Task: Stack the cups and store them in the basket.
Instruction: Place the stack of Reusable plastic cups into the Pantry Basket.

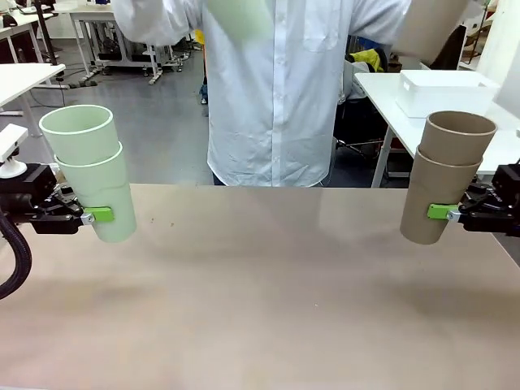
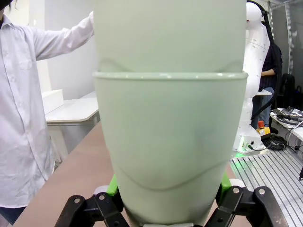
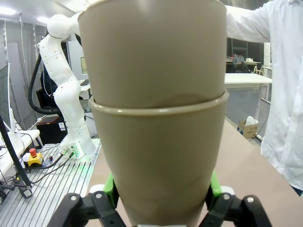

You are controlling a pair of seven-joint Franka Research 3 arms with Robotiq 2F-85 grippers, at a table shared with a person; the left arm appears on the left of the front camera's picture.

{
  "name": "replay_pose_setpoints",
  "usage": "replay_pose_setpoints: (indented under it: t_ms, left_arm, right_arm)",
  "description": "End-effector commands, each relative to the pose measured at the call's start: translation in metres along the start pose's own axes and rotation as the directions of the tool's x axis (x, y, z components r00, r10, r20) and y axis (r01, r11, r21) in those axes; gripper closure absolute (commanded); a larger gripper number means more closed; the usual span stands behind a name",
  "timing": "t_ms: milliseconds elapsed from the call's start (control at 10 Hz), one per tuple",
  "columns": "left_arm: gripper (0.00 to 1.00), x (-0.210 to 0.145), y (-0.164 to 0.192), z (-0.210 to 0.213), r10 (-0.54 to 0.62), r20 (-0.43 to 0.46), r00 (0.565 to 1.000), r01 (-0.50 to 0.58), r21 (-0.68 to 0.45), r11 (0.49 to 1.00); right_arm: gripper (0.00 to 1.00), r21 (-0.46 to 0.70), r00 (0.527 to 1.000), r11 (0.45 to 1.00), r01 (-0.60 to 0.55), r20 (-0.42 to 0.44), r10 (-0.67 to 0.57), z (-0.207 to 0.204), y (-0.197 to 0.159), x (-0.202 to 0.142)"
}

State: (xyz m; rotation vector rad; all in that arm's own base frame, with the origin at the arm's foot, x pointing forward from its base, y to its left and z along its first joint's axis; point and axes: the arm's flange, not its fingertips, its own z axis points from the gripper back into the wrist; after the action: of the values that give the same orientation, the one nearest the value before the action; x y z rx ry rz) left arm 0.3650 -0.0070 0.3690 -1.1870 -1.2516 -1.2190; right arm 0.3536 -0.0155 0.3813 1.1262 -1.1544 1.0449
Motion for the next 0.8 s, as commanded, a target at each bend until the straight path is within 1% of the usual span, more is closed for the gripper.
replay_pose_setpoints:
  t_ms: [0,700]
  left_arm:
    - [0.15,0.0034,-0.0006,-0.0009,-0.008,0.005,1.000,0.008,-0.005,1.000]
    - [0.15,0.0034,-0.0006,-0.0009,-0.008,0.005,1.000,0.008,-0.005,1.000]
  right_arm:
    - [0.15,-0.005,1.000,1.000,-0.008,0.002,0.008,0.0005,0.0000,0.0030]
    - [0.15,-0.005,1.000,1.000,-0.008,0.002,0.008,0.0005,0.0000,0.0030]
